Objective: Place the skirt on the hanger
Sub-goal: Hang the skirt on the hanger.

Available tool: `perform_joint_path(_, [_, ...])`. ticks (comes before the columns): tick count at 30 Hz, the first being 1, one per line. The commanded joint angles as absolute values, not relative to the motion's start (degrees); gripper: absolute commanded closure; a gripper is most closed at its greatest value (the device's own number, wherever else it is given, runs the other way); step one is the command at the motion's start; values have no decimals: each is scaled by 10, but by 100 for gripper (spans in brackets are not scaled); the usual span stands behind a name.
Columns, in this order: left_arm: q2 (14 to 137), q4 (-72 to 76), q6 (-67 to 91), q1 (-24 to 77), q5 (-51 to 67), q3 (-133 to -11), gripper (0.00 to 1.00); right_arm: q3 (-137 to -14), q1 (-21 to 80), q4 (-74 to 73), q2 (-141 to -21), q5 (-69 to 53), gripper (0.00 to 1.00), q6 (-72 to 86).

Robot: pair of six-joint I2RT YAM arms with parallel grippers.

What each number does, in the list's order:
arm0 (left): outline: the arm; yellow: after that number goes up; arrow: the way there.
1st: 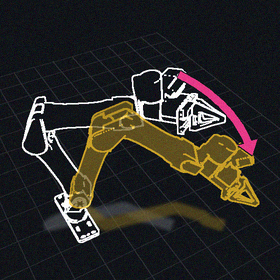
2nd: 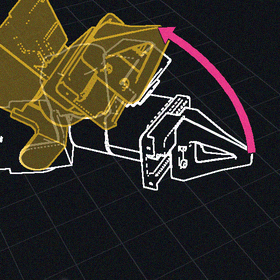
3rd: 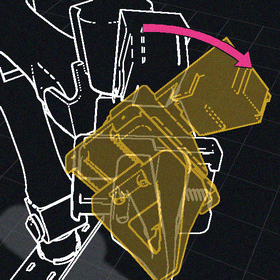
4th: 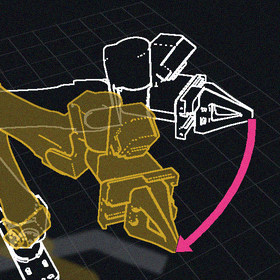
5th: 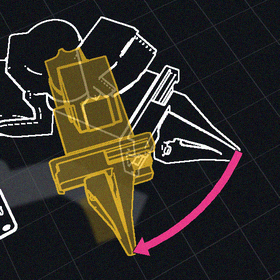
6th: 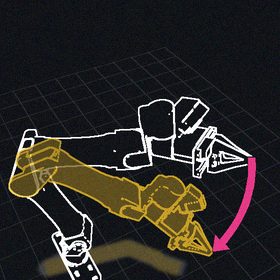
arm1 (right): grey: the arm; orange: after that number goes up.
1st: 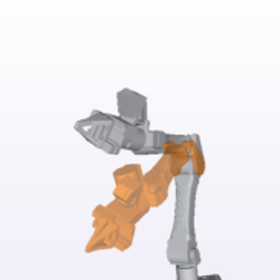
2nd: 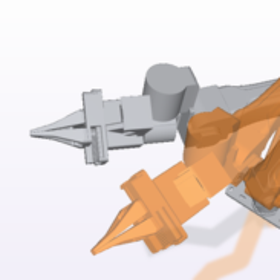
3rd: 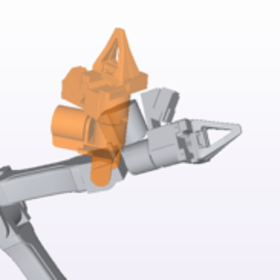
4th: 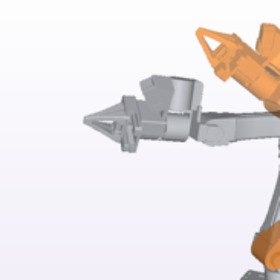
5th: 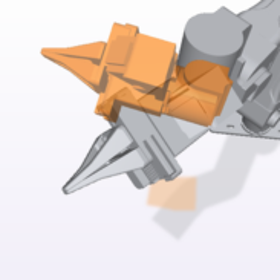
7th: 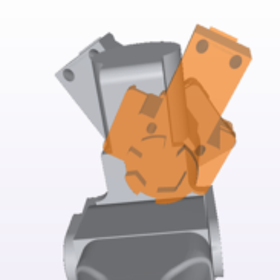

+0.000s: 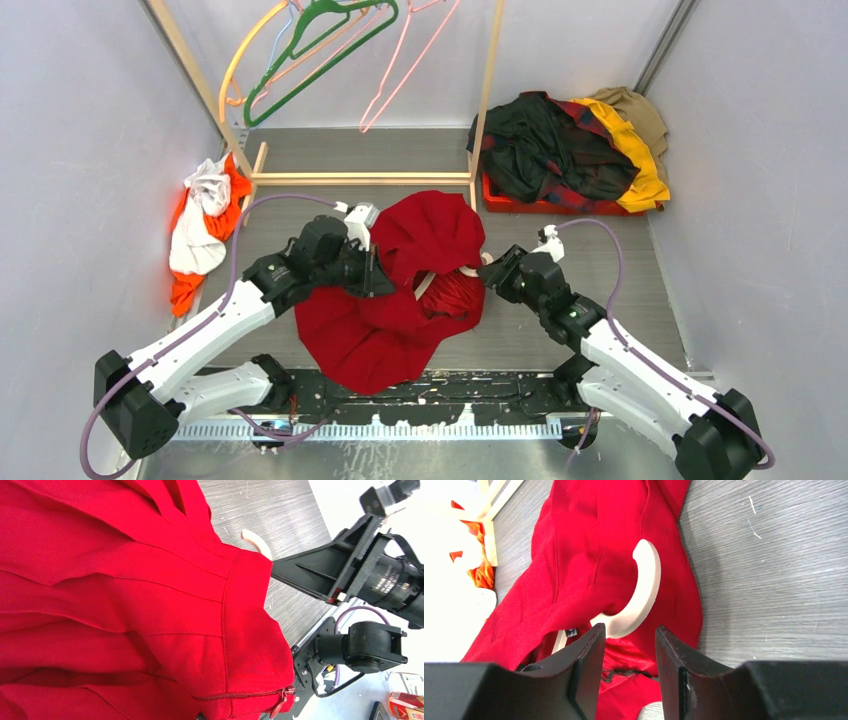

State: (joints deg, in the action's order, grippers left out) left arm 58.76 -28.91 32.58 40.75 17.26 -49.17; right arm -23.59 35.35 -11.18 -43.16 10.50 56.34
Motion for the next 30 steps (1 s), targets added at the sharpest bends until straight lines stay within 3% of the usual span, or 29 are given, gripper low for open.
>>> perform_joint_path(1, [577,-246,325,405,193,-524,100,-244,335,-23,-475,51,53,565])
perform_joint_path(11, [583,-249,325,405,202,-532,100,-272,326,44,-573,55,60,555])
perform_joint_path(14, [582,-251,324,405,206,-536,100,-278,323,54,-587,71,71,549])
perform_joint_path(17, [578,-251,326,405,211,-536,100,-284,320,68,-589,88,73,545])
perform_joint_path(22, [577,-251,329,405,217,-540,100,-296,319,97,-594,92,98,544])
perform_joint_path(30, [583,-301,339,405,224,-602,100,-311,319,81,-540,174,99,554])
